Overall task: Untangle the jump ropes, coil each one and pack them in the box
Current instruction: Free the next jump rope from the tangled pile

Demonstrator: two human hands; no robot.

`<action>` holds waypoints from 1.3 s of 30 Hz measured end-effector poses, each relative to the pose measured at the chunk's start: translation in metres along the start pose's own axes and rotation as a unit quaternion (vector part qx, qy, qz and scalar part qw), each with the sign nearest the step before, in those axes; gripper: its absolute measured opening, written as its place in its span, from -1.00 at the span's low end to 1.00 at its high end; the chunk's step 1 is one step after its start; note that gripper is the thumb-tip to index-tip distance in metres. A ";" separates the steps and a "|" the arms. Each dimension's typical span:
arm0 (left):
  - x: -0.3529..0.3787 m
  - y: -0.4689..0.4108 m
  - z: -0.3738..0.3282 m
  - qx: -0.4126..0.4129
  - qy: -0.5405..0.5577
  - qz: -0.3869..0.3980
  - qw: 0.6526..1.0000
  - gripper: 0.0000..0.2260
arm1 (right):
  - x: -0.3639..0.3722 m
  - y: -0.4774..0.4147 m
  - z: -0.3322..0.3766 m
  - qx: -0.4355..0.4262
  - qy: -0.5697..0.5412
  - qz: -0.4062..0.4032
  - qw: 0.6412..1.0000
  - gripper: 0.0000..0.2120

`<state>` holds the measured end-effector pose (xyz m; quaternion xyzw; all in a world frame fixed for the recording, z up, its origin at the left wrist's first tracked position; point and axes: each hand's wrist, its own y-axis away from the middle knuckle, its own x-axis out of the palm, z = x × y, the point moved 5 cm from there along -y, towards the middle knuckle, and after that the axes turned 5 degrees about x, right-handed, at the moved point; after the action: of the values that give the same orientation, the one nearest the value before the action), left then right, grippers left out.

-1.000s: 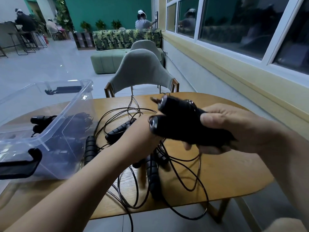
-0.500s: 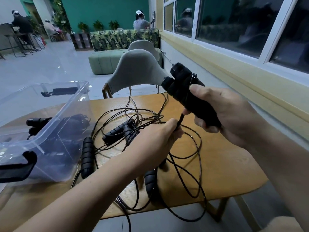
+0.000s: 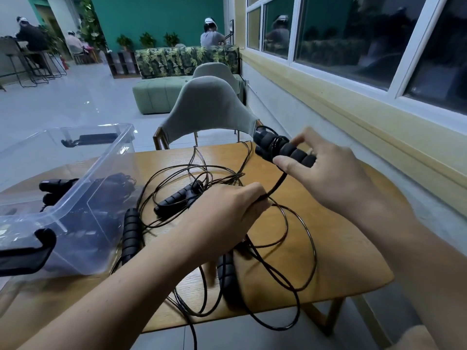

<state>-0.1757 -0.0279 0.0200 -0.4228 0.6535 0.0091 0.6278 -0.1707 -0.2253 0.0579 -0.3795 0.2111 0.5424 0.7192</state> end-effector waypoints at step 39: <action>0.006 -0.003 0.004 -0.020 0.072 0.023 0.997 -0.87 | 0.004 0.010 0.045 -0.039 -0.376 0.360 0.853 -0.15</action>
<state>-0.1700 -0.0309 0.0157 -0.4196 0.7064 0.0056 0.5700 -0.1841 -0.1868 0.0800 -0.0717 0.0248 0.8726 0.4825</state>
